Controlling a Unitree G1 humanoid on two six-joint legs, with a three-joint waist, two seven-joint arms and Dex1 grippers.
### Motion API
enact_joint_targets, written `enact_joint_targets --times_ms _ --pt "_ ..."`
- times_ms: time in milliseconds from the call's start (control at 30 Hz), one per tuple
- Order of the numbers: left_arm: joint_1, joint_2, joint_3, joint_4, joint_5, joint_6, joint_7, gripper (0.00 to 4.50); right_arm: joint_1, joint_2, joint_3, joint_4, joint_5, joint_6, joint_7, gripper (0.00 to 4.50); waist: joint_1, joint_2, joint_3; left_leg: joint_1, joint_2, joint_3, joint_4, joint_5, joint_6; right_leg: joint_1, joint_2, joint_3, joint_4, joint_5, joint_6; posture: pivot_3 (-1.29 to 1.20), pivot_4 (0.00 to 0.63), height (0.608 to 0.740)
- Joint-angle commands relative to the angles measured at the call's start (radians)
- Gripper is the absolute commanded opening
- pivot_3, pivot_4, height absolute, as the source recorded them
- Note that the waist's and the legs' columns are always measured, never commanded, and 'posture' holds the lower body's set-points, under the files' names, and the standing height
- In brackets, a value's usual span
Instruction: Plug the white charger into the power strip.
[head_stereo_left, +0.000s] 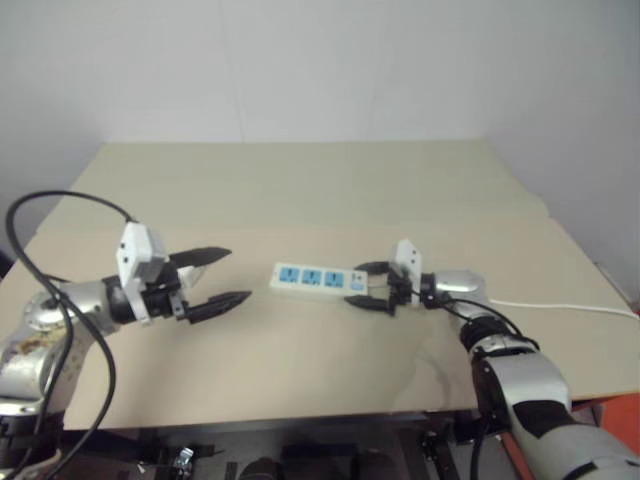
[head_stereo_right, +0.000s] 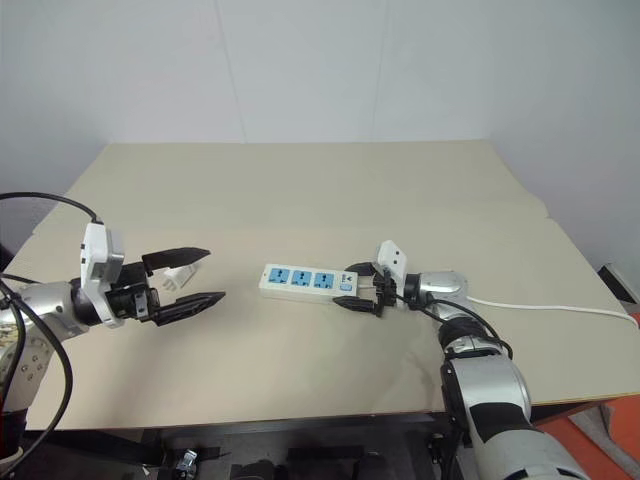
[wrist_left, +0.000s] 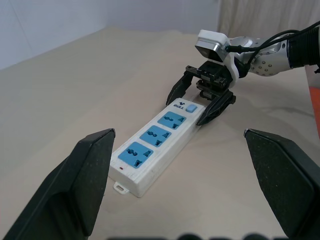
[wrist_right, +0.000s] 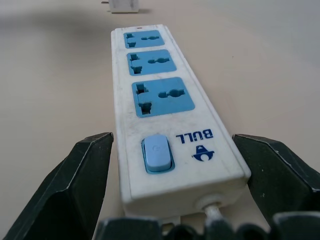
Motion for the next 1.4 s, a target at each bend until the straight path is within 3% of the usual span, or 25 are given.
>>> enact_joint_targets --times_ms 33,533,700,1033,1200,1400 --pt "-0.017 0.003 0.008 -0.034 -0.013 -0.007 0.002 4.50 0.017 -0.005 -0.017 0.001 0.000 -0.042 -0.017 4.45 0.000 0.000 0.000 0.000 0.000 0.000 0.000 0.000 0.000 0.000 0.000 0.000 0.000 0.000 0.000 0.00 0.150 0.740" --pt "-0.036 -0.003 0.000 -0.034 -0.016 -0.002 0.006 4.50 0.034 -0.013 -0.019 0.011 -0.007 -0.044 -0.034 4.45 0.000 0.000 0.000 0.000 0.000 0.000 0.000 0.000 0.000 0.000 0.000 0.000 0.000 0.000 0.000 0.00 0.150 0.740" --pt "-0.035 -0.008 0.000 -0.036 -0.013 -0.003 0.016 4.50 0.039 -0.008 -0.020 0.013 -0.013 -0.050 -0.051 3.41 0.000 0.000 0.000 0.000 0.000 0.000 0.000 0.000 0.000 0.000 0.000 0.000 0.000 0.000 0.000 0.00 0.150 0.740" --pt "-0.040 -0.013 0.000 -0.038 -0.014 -0.005 0.030 4.50 0.049 0.000 -0.026 0.004 -0.002 -0.064 -0.030 3.41 0.000 0.000 0.000 0.000 0.000 0.000 0.000 0.000 0.000 0.000 0.000 0.000 0.000 0.000 0.000 0.00 0.150 0.740" --pt "-0.040 -0.021 0.006 -0.045 -0.022 0.000 0.046 4.50 0.059 -0.007 -0.036 -0.007 0.012 -0.073 0.026 3.41 0.000 0.000 0.000 0.000 0.000 0.000 0.000 0.000 0.000 0.000 0.000 0.000 0.000 0.000 0.000 0.00 0.150 0.740" --pt "-0.045 -0.008 0.017 -0.021 0.002 -0.019 0.048 4.50 0.095 -0.028 -0.052 -0.054 0.056 -0.096 0.204 3.41 0.000 0.000 0.000 0.000 0.000 0.000 0.000 0.000 0.000 0.000 0.000 0.000 0.000 0.000 0.000 0.00 0.150 0.740"
